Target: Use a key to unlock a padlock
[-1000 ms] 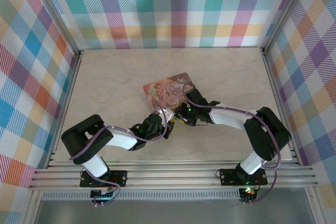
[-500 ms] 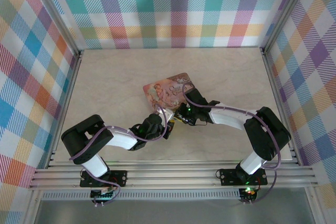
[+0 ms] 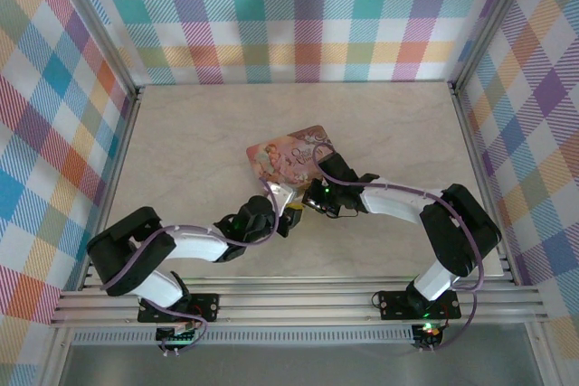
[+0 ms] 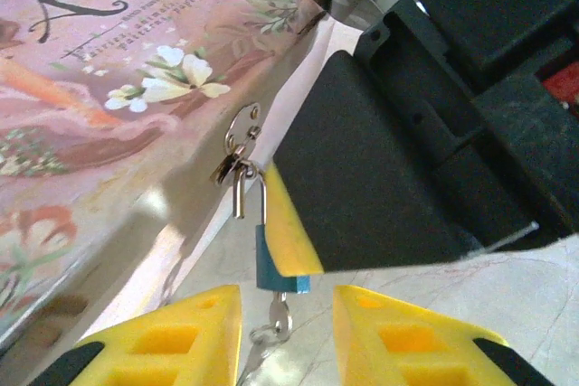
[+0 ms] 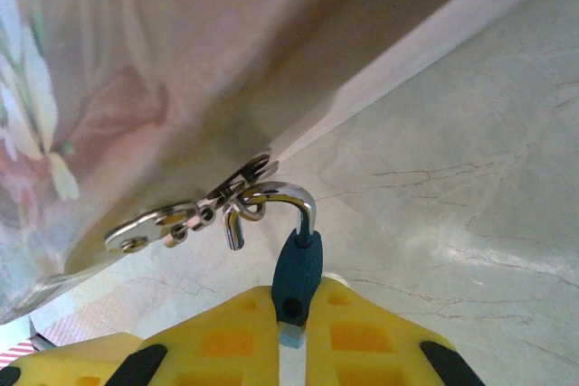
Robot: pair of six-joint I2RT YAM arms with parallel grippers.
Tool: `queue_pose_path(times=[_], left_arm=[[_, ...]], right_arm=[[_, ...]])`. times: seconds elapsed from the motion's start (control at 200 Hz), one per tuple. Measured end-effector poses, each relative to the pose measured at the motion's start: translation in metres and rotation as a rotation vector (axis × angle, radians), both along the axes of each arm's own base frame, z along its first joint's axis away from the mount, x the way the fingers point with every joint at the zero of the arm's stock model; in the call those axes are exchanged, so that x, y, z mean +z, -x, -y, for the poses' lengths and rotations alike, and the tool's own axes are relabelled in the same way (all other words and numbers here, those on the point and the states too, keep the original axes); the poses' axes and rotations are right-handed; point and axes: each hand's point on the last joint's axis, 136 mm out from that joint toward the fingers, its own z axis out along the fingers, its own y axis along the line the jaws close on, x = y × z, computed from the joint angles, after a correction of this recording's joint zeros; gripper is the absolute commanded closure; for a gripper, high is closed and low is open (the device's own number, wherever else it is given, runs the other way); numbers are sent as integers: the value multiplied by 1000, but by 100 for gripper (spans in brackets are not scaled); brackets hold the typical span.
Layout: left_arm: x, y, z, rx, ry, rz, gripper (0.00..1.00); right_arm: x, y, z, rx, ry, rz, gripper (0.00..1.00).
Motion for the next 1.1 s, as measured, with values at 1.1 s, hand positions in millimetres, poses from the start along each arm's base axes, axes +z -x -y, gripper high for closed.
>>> queue_pose_path(times=[1.1], left_arm=[[19, 23, -74, 177, -12, -8, 65]], right_arm=[[10, -10, 15, -32, -102, 95, 100]])
